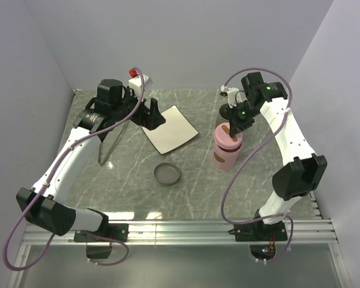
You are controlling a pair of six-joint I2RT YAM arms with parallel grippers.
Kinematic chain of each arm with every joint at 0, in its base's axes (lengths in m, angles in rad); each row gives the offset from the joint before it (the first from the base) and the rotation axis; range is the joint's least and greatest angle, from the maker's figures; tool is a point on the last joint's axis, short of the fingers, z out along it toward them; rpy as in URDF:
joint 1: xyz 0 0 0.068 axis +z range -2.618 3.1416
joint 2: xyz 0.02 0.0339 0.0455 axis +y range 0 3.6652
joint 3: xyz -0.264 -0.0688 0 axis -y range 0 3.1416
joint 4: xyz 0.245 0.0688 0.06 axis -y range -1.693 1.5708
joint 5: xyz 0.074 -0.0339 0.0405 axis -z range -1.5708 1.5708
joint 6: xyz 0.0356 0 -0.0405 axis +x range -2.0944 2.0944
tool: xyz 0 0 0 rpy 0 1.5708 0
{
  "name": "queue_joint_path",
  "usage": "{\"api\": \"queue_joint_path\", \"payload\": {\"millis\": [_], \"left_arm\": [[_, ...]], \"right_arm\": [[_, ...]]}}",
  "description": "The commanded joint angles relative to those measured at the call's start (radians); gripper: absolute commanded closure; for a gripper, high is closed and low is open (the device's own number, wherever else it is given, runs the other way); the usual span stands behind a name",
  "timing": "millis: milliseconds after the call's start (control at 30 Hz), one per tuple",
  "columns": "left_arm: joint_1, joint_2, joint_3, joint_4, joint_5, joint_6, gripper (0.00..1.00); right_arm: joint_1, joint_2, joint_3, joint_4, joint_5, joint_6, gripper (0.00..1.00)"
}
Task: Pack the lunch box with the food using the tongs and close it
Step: Close the box lid on the packing box.
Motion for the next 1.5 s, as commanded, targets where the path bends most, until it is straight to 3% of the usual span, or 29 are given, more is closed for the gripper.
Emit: {"api": "queue_joint_path", "payload": {"millis": [0, 667, 1467], "left_arm": [[0.003, -0.001, 0.016, 0.010, 0.006, 0.007, 0.04], [0.003, 0.004, 0.013, 0.014, 0.003, 0.010, 0.04], [0.003, 0.001, 0.010, 0.018, 0.012, 0.013, 0.04]], "right_arm": [[-0.004, -0.015, -0.002, -0.033, -0.013, -0.042, 1.00], [-0.021, -0.012, -0.118, 0.041, 0.018, -0.086, 1.00], [-0.079, 0.062, -0.066, 0.001, -0.076, -0.101, 1.00]]}}
